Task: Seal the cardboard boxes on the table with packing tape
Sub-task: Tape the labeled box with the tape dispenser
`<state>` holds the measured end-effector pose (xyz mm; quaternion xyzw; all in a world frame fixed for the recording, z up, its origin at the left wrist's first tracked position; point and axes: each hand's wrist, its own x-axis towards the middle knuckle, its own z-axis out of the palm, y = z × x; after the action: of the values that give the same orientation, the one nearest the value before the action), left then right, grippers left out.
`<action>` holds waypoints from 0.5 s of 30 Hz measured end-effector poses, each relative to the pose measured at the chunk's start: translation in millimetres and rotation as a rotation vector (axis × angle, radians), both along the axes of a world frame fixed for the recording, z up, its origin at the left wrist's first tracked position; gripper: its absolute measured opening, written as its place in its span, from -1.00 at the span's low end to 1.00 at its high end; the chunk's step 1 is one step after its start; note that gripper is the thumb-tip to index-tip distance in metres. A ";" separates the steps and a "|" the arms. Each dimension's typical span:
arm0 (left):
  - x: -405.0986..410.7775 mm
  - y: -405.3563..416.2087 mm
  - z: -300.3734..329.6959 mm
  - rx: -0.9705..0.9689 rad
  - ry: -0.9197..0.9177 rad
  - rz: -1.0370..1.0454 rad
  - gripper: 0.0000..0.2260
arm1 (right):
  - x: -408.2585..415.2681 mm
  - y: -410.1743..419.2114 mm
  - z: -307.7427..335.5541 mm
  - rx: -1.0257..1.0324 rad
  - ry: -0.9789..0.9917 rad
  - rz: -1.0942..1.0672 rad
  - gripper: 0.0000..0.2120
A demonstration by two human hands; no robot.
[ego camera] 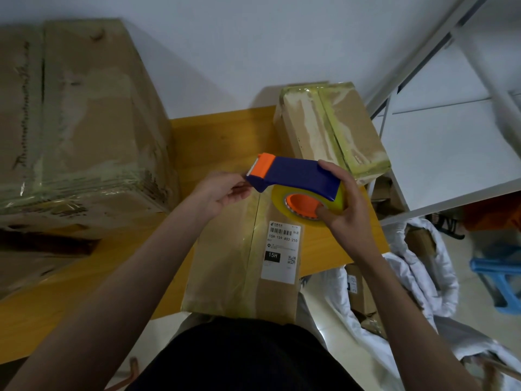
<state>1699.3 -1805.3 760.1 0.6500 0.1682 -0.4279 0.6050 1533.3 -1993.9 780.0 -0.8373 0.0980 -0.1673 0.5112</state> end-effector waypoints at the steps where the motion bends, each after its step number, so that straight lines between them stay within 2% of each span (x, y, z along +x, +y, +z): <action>1: 2.3 0.4 0.4 0.015 -0.027 -0.012 -0.94 | 0.7 -1.0 0.6 -0.013 0.005 0.002 -0.37; 4: 7.9 1.5 4.0 0.070 -0.121 -0.044 -0.87 | 3.5 -4.1 5.0 -0.028 0.015 0.025 -0.38; 12: 19.9 4.5 -0.4 0.128 -0.254 -0.060 -0.84 | 14.3 -18.5 7.5 -0.073 0.073 0.033 -0.23; 15: 28.1 12.1 -5.0 0.178 -0.298 -0.049 -0.92 | 20.0 -19.5 5.3 -0.064 0.095 0.023 -0.20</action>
<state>1727.5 -1793.2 755.0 0.7610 0.0979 -0.3252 0.5528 1553.3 -2013.4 785.2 -0.8612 0.1073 -0.1246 0.4810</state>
